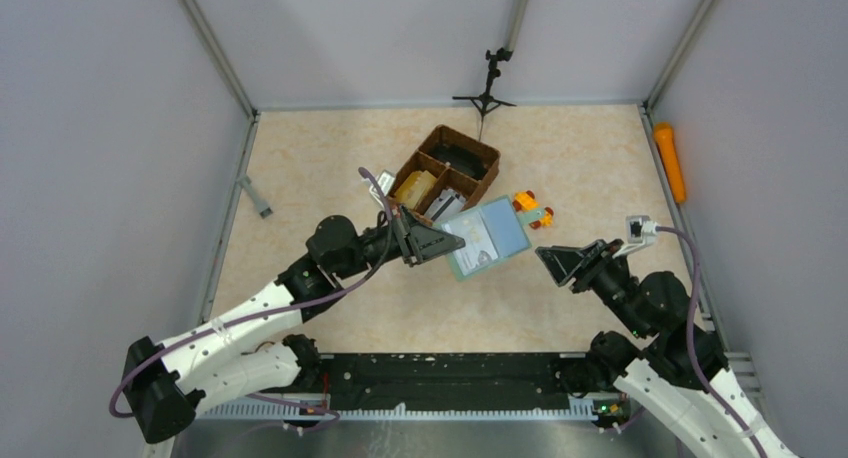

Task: Take the credit cards out of the card holder
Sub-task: Remove the credit card from the card holder.

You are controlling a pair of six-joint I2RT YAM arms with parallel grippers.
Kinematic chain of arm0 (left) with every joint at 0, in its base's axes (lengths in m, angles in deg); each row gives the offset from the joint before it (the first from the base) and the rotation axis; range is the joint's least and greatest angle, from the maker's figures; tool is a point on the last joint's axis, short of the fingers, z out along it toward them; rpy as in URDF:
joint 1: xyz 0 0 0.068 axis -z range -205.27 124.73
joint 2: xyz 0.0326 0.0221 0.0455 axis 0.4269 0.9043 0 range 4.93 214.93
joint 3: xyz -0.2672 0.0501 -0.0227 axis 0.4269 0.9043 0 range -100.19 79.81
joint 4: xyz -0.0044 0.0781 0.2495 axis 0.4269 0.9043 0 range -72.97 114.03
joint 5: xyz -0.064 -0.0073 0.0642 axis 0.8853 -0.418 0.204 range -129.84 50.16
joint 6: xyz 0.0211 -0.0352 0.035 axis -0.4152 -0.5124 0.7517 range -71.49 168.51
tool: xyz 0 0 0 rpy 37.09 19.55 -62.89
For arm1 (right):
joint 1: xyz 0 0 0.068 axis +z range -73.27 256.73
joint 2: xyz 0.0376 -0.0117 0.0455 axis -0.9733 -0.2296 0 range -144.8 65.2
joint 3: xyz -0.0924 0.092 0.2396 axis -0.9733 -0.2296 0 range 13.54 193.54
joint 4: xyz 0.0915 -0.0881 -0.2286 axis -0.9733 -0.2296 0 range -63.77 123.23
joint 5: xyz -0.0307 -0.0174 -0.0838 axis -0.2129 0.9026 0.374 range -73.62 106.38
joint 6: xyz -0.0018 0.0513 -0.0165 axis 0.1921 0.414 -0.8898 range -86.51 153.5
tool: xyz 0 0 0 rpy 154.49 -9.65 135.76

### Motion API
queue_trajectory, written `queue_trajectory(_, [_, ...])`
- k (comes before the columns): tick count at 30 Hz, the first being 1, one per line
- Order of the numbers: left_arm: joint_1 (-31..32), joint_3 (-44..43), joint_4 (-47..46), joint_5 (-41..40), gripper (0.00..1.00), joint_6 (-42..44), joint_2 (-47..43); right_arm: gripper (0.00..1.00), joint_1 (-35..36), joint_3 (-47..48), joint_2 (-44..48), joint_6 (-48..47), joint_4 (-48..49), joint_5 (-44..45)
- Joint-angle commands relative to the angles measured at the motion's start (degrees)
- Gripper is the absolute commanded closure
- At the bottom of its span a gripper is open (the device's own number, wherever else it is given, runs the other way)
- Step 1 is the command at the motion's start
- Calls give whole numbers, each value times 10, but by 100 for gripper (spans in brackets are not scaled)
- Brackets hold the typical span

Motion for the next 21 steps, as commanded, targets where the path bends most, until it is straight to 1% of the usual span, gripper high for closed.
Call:
queue_trajectory(1, [1,34,16,-50,100,33,-45,50,-1,22,-2,2,-30,10])
queue_trajectory(3, [1,27,58,-65,100,53,-59,50,-1,18,-2,4,-35,1])
queue_trajectory(7, [2,-47,224,-66,100,110,-24,50,-1,17,-12,5,-34,-36])
queue_trajectory(12, [2,-69,281,-43,100,172,47,50,-1,7,-48,5,-7,-102])
queue_trajectory(14, [2,-76,285,-29,100,197,68,50,-1,-4,-72,6,18,-135])
queue_trajectory(18, [2,-42,206,-24,100,203,64,51,-1,-35,-102,10,77,-210])
queue_trajectory(21, [2,-30,182,-28,100,201,69,49,-1,-62,-115,10,113,-247])
